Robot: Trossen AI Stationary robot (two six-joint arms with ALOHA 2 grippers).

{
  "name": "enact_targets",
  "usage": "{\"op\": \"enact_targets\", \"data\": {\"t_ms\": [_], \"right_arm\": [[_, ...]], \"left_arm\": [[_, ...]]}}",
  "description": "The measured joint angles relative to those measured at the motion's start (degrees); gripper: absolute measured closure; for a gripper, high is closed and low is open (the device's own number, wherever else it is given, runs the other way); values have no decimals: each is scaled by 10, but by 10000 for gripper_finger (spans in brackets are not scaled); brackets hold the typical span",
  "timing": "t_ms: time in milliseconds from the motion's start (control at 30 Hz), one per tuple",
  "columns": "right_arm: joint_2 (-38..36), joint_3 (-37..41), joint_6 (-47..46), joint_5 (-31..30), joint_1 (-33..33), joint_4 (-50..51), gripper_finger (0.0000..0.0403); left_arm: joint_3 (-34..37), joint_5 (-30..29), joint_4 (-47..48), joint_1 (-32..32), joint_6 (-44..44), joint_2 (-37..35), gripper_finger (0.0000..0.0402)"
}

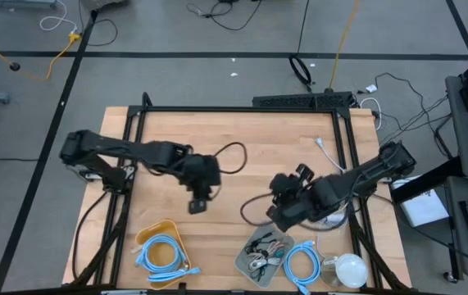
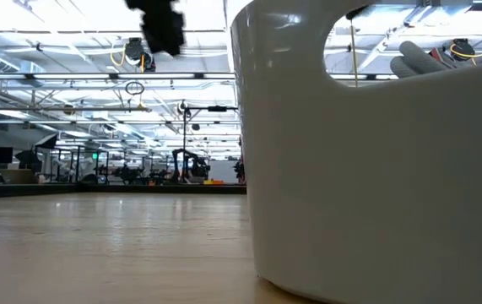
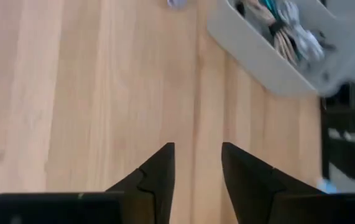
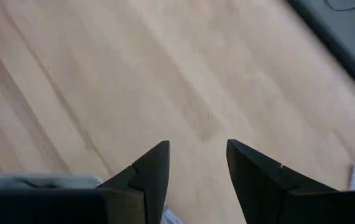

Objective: Sort cables
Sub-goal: Put the purple charger cable into the gray bin

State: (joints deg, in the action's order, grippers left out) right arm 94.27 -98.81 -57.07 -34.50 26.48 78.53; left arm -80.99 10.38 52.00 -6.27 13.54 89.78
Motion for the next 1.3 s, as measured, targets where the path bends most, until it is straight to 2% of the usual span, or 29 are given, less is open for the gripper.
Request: {"op": "enact_targets", "data": {"t_ms": [167,367,433,600,733,967,1300], "right_arm": [[-5,163,-8,28,23,-67,248],[-80,374,25,96,29,-341,248],[-113,434,39,109,28,-401,248],[-185,536,38,137,23,-408,248],[-222,576,49,179,9,-435,248],[-228,571,95,256,-3,-504,248],[-195,570,168,258,-12,-511,248]], "left_arm": [[4,-51,97,-37,18,-64,279],[25,-96,113,-79,94,-118,279],[31,-107,113,-92,113,-128,279],[39,-125,113,-111,138,-130,279],[54,-125,98,-115,149,-131,279],[74,-122,79,-115,160,-130,279],[90,-124,77,-113,160,-130,279]]}}
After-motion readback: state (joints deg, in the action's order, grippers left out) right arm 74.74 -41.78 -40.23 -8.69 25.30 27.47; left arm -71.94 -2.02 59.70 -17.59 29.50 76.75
